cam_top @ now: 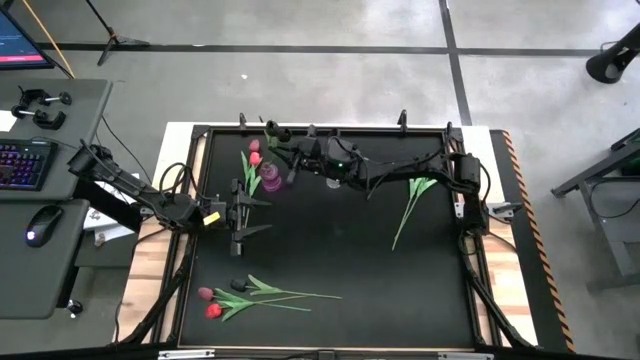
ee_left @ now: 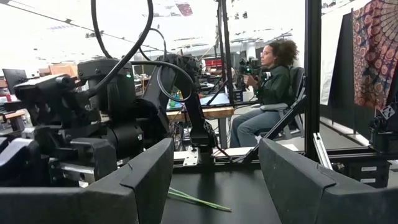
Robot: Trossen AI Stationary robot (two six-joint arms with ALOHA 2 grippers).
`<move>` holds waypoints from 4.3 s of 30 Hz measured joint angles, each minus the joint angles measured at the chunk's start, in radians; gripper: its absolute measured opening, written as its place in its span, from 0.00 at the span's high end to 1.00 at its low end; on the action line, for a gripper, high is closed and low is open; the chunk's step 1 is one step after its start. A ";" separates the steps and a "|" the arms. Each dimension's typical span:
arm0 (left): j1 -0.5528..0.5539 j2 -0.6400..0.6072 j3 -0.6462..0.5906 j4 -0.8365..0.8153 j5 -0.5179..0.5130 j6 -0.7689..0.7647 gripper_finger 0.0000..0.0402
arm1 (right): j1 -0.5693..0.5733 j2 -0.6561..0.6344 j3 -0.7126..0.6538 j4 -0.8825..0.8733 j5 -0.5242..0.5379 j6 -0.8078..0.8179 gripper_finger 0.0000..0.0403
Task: Sort flowers into vase by color
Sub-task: Put the top black flower into the transparent purple vase, then put the black flower into the transparent purple vase
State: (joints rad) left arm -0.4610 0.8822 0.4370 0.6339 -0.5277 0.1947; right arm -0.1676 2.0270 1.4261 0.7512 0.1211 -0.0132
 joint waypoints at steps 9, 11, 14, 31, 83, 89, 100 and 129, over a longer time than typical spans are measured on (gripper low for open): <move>0.000 0.000 0.000 0.001 0.000 0.000 0.44 | -0.002 0.000 0.000 -0.064 -0.002 0.059 0.83; 0.000 0.000 0.000 0.001 0.000 0.000 0.44 | -0.002 0.000 0.000 -0.071 -0.003 0.059 0.73; 0.000 0.000 0.000 0.001 0.000 0.000 0.44 | -0.002 0.000 0.000 -0.074 -0.002 0.052 0.58; -0.012 0.000 0.000 0.000 -0.003 0.000 0.44 | 0.004 -0.118 -0.001 -0.372 -0.001 -0.032 0.33; -0.031 0.000 0.000 0.022 0.001 0.008 0.44 | 0.490 0.229 0.094 -0.536 -0.120 0.140 0.33; -0.031 0.000 0.000 0.023 0.001 0.008 0.44 | 0.495 0.234 0.094 -0.496 -0.077 0.182 0.33; -0.031 0.000 0.000 0.024 0.000 0.008 0.44 | 0.498 0.394 0.359 -0.714 -0.062 0.154 0.33; -0.031 0.000 0.000 0.021 -0.031 0.000 0.44 | 0.500 0.491 0.516 -0.935 0.005 0.196 0.44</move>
State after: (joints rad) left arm -0.4915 0.8824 0.4370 0.6544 -0.5586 0.1944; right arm 0.3328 2.5175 1.9419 -0.1841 0.1264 0.1833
